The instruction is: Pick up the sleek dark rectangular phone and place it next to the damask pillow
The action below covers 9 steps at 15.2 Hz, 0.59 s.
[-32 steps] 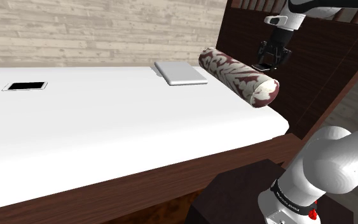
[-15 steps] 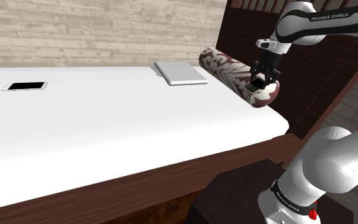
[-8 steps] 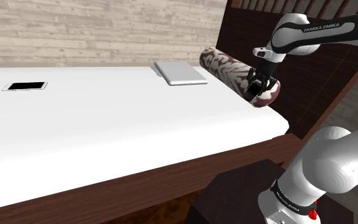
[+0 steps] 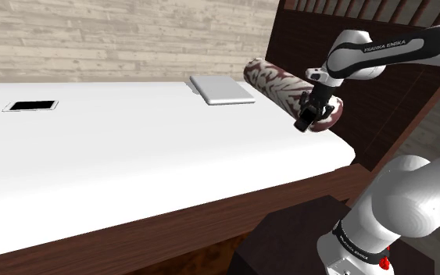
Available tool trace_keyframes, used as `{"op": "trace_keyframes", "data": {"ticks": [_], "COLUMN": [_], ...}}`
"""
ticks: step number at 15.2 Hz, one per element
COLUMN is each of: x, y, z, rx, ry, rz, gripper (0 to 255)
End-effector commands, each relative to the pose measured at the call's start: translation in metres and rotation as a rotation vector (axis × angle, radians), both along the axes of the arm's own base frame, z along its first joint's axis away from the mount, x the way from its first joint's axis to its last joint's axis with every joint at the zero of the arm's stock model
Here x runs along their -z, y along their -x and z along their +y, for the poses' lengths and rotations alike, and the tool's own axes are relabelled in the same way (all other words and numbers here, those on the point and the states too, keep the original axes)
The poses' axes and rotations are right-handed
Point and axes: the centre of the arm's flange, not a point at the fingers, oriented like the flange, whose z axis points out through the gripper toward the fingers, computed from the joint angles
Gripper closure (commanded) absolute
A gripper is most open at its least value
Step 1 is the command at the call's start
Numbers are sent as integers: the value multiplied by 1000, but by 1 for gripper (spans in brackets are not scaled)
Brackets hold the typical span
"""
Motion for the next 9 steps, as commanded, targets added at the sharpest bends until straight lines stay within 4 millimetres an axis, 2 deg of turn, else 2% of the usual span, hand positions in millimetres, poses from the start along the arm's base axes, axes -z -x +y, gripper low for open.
{"op": "trace_keyframes", "data": {"ticks": [1,9], "x": [16,58], "y": [3,3], "z": [-5,-5], "rx": [8,8], "ry": [-4,-4], "rz": [13,13], "gripper": [255,255]}}
